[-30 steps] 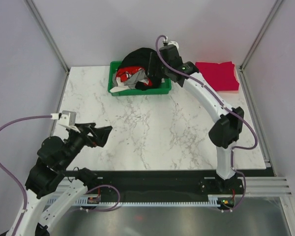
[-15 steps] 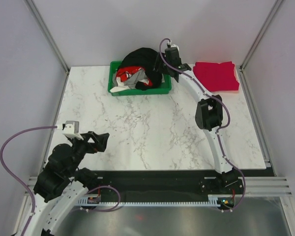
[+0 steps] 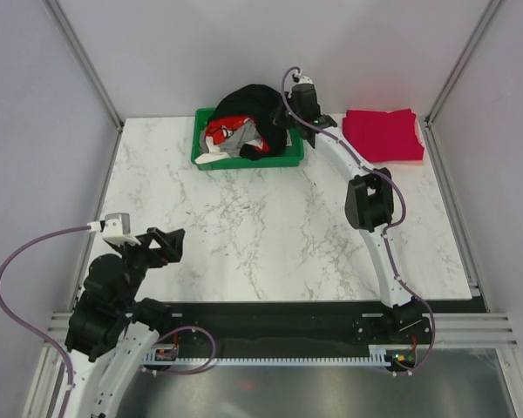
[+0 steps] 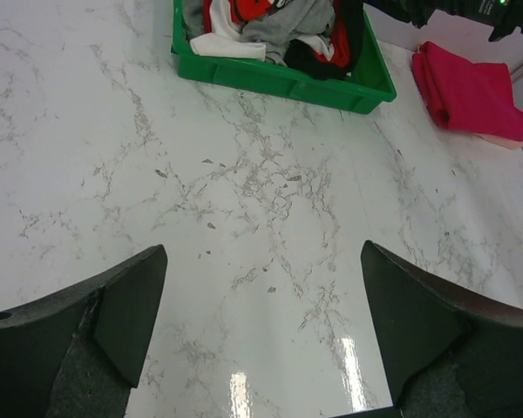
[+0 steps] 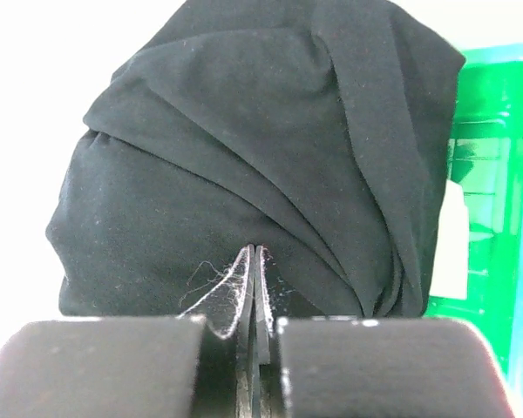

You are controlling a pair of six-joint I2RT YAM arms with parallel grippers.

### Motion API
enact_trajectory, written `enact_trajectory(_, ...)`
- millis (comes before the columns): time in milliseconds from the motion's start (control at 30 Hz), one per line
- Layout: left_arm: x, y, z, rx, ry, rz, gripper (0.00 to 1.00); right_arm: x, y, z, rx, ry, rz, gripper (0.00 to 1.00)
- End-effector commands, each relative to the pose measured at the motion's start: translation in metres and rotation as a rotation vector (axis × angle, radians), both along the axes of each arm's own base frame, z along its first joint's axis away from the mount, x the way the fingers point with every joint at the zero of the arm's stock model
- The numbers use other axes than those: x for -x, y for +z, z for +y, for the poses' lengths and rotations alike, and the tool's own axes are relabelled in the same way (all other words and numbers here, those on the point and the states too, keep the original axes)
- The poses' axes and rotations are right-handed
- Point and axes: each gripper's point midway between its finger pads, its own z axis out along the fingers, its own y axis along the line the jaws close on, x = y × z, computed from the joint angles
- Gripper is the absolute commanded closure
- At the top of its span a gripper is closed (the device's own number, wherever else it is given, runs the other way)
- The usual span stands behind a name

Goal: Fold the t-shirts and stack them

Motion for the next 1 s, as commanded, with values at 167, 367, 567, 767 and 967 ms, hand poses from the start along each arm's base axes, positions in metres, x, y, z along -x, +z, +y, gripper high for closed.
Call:
enact_trajectory(167,-0.001,0.011,0.001,0.011,0.005,-0.054,0.00,0.013,0.025,0.014,-0.139,0.135,-0.054,0.19)
enact_trajectory(367,0.000,0.013,0.005,0.013,0.020,-0.067,0.00,0.015,0.006,0.023,-0.172,0.167,-0.016,0.26)
enact_trajectory(567,0.000,0.015,0.010,0.017,0.047,-0.082,0.00,0.009,0.008,0.014,-0.142,0.115,-0.037,0.57)
enact_trajectory(767,-0.001,0.014,0.011,0.012,0.053,-0.081,0.00,0.013,0.048,0.000,-0.085,0.084,-0.100,0.78)
enact_trajectory(967,-0.001,0.015,0.014,0.013,0.070,-0.088,0.01,0.021,0.072,-0.005,-0.056,0.086,-0.123,0.82)
